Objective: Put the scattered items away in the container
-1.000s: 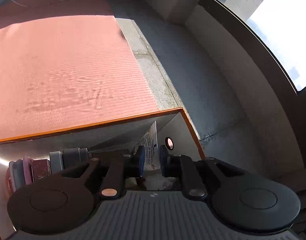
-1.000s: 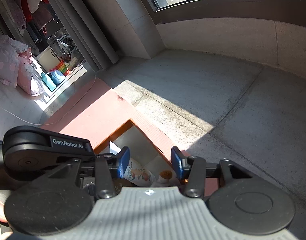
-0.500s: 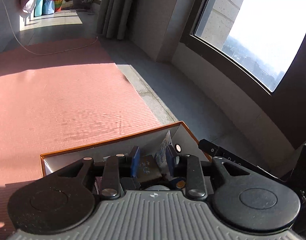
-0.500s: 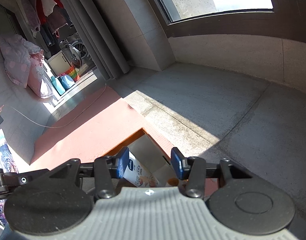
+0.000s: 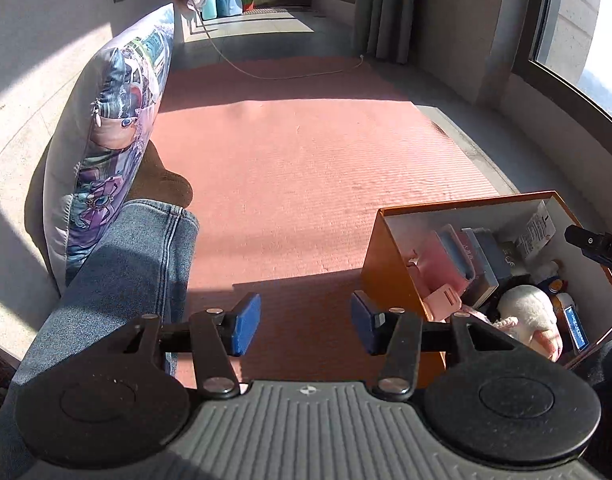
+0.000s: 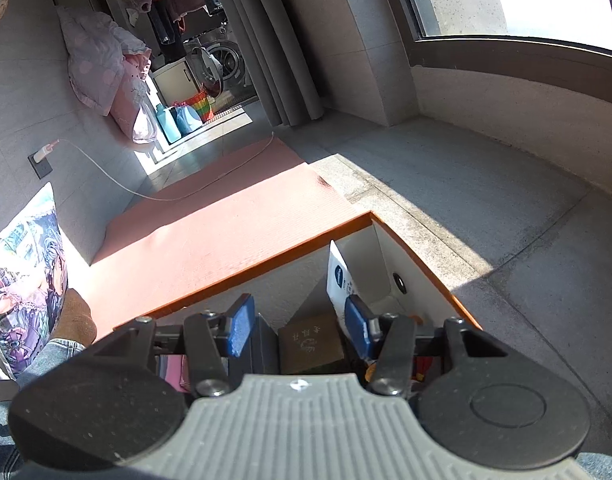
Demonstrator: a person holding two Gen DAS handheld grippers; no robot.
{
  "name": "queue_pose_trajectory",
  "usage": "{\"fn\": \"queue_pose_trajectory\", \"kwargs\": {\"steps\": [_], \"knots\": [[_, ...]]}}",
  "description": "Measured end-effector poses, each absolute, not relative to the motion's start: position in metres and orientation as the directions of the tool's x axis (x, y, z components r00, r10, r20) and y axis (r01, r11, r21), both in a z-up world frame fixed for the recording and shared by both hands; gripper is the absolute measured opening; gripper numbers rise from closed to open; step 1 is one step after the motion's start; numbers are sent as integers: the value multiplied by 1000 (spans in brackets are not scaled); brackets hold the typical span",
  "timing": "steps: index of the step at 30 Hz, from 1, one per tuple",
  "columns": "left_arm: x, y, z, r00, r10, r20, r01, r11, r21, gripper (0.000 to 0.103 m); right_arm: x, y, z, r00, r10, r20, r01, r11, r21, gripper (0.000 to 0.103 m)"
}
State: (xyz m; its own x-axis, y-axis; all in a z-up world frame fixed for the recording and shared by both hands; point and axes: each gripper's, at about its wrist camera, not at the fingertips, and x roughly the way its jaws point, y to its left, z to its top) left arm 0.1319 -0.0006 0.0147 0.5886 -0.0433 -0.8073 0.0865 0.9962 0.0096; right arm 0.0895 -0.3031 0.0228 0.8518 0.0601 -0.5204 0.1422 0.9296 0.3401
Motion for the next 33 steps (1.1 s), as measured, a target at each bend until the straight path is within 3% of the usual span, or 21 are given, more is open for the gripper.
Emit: {"fn": "queue_pose_trajectory", "kwargs": {"steps": [5,11,14,22,24,26,30,33], "knots": [[123,23,-35,437,54,-898,80,992,98,61,83,-281,24,840,177,-513,14,938,347,54],[114,26,-68,416,97,-904,180,966,187,75,75,-225,18,783,268,-562,-143,956,256,54],[115,27,-79,388,84,-918,213,961,178,76,68,-204,14,768,296,-568,-222,955,198,54],[132,27,-105,270,95,-958,212,965,155,76,74,-215,-2,741,322,-590,-168,939,301,54],[133,26,-111,263,119,-958,201,964,174,84,76,-218,-5,735,323,-596,-151,935,321,54],[135,31,-112,252,108,-962,173,973,154,85,77,-218,-7,732,320,-602,-145,936,321,54],[136,48,-112,216,34,-976,97,994,56,81,77,-215,-8,731,319,-603,-149,937,315,54],[133,48,-110,217,33,-976,84,995,52,79,77,-217,-9,732,317,-603,-142,937,320,54]]}}
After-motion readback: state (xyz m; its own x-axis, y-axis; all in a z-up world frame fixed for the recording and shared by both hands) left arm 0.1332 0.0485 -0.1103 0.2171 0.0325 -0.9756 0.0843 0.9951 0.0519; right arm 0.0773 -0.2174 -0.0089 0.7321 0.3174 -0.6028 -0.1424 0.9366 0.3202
